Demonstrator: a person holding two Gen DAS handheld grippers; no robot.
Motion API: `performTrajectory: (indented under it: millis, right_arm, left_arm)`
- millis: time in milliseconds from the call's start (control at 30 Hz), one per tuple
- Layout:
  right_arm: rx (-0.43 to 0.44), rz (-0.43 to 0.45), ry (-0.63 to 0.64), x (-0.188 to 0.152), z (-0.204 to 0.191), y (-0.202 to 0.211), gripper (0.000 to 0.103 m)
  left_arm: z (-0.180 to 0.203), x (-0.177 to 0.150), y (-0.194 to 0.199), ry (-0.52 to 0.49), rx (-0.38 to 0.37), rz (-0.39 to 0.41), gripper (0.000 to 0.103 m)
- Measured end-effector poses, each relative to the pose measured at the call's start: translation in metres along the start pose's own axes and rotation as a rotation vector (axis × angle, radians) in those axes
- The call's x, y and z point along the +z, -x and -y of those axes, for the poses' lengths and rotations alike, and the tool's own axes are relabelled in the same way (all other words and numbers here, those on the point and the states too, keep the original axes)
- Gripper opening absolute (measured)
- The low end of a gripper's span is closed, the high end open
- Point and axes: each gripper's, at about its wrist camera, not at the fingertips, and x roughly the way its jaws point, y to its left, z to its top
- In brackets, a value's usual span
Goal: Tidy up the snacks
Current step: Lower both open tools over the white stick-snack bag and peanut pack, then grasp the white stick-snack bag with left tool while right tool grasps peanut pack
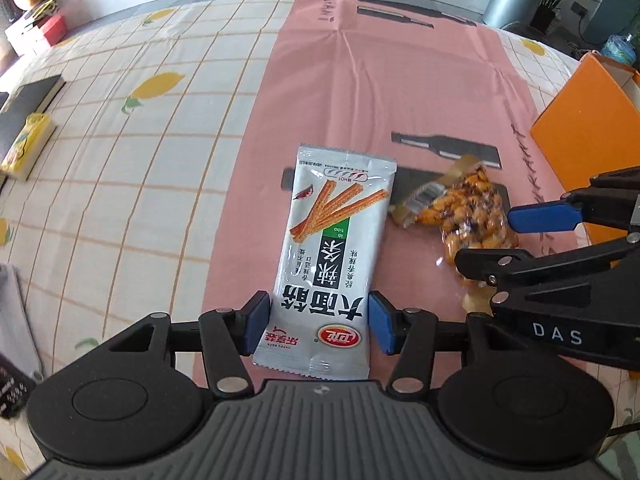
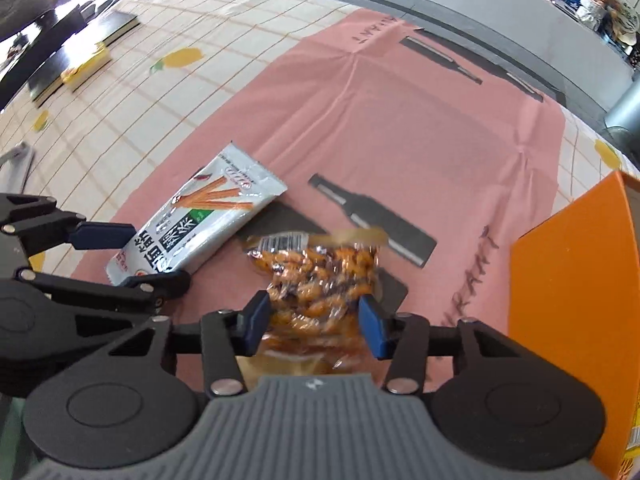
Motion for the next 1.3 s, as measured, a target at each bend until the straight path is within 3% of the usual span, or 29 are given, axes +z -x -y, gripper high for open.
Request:
performTrajectory:
  millis: [167,433,600,667,833,1000,1300]
  right_arm:
    - [0.017,0.008,0.022,-0.032,-0.011,0.010,0.047]
    - [0.014,0.046,0.066,-0.082,-0.020,0.029,0.047]
    - [-0.016,0.063,0.025,-0.096,-0.016,0.043,0.048]
    - [-0.018,0.091,-0.035,-0.095,-0.012,0.051,0.061]
    - [-0.054,0.096,-0.208,-0.084,-0.004,0.051,0.078]
    - [-0.025,0.065,-0.356,-0.078,0.004,0.037,0.086]
    - [-0.018,0.073,-0.355,-0.076,0.003,0.019,0.092]
  left_arm:
    - [0.001,-0.023,0.009,0.003,0.021,-0.005,0.061]
    - [-0.012,-0.029,0.015,0.075,-0.007,0.013,0.062]
    - [-0.014,-0.030,0.016,0.074,-0.018,0.033,0.070]
    - [-0.016,-0.029,0.016,0.078,-0.040,0.042,0.073]
    - [-0.017,-0.026,0.022,0.056,-0.081,0.101,0.081]
    - [-0.018,-0.024,0.021,0.012,-0.100,0.135,0.085]
    - [-0.018,-0.021,0.008,-0.032,-0.108,0.123,0.087]
